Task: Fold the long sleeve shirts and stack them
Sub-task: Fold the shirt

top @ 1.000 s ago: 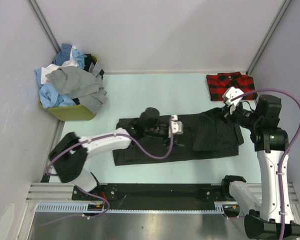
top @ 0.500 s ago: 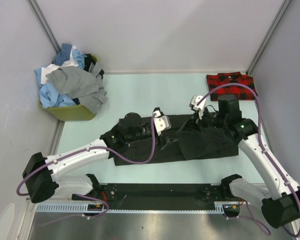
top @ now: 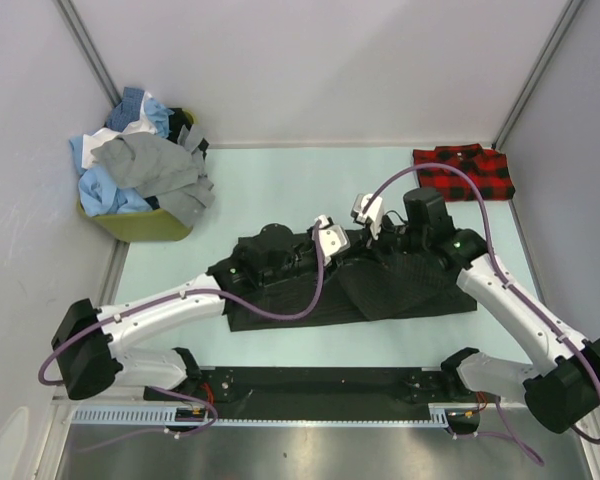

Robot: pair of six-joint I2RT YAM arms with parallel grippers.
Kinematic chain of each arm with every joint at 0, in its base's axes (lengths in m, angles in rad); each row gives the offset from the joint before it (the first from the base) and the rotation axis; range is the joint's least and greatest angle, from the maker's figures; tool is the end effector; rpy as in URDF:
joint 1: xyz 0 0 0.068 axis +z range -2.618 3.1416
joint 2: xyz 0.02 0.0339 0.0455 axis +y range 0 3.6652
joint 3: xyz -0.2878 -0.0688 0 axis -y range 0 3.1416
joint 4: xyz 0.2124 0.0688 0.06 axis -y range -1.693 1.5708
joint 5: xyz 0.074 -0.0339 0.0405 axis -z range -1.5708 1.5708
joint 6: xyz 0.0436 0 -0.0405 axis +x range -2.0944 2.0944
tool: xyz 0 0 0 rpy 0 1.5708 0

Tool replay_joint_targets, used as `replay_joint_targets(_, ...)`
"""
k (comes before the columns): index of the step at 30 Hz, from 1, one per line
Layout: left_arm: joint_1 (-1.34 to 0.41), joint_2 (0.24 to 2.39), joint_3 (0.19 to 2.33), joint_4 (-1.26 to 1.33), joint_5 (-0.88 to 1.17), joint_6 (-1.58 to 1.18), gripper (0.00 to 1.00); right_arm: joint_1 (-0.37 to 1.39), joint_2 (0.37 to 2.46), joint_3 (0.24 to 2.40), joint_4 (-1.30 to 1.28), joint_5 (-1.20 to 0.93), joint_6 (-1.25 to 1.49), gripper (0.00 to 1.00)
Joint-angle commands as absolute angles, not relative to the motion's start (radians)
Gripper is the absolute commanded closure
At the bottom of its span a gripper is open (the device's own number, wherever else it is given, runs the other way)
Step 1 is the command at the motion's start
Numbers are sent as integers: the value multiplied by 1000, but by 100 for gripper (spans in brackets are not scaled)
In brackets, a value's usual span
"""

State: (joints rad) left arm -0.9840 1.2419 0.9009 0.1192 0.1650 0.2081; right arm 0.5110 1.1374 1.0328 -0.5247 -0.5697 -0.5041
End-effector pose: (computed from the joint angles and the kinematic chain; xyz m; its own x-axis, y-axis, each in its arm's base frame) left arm 0.1388 -0.2217 0.3456 0.0689 0.2645 -0.9619 0.9157 0.3660 0.1662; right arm 0.1683 0.1213 0.3470 -0.0669 -0.5038 -0.8612 -0.9416 0.3174 -0.1125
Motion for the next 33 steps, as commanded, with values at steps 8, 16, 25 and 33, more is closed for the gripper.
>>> replay_joint_targets(8,-884,1266,931,8,149,14,100,532,1207,1131,-471,-489,-448,54)
replay_joint_targets(16,-649,1217,717,128,253,-251,100,284,1254,1153,-587,-607,-388,23)
replay_joint_targets(25,-551,1209,608,247,253,-302,100,8,1555,1249,-894,-733,-494,33)
replay_joint_targets(33,-471,1236,532,212,176,-344,91,-84,1773,1310,-1015,-709,-595,41)
